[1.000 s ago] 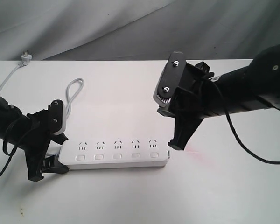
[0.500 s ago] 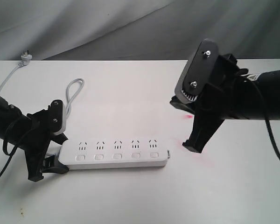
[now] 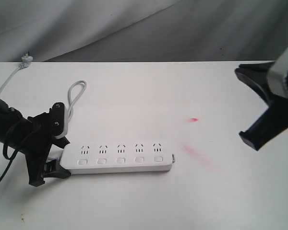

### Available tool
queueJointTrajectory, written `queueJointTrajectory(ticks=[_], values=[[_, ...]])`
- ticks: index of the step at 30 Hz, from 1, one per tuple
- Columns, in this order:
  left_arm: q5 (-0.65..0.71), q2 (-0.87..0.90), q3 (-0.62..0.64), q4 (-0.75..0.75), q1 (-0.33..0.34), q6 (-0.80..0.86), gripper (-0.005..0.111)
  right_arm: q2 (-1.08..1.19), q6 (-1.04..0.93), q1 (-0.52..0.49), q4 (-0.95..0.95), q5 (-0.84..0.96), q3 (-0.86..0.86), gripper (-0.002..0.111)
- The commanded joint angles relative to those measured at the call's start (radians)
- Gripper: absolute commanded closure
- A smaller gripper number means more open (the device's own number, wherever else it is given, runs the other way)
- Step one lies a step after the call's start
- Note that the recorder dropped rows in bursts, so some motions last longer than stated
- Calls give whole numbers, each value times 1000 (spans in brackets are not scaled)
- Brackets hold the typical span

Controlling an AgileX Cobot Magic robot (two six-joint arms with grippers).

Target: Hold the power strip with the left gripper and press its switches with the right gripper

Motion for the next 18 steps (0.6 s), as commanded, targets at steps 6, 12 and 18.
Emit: queueJointTrajectory(ticks=[6, 12, 18], values=[[-7, -1, -5, -9, 2, 0, 59, -346, 8, -168, 68, 78, 210, 108], [-7, -1, -5, -9, 2, 0, 59, -554, 8, -317, 68, 115, 282, 108], [-7, -1, -5, -9, 2, 0, 59, -759, 8, -340, 95, 76, 397, 108]])
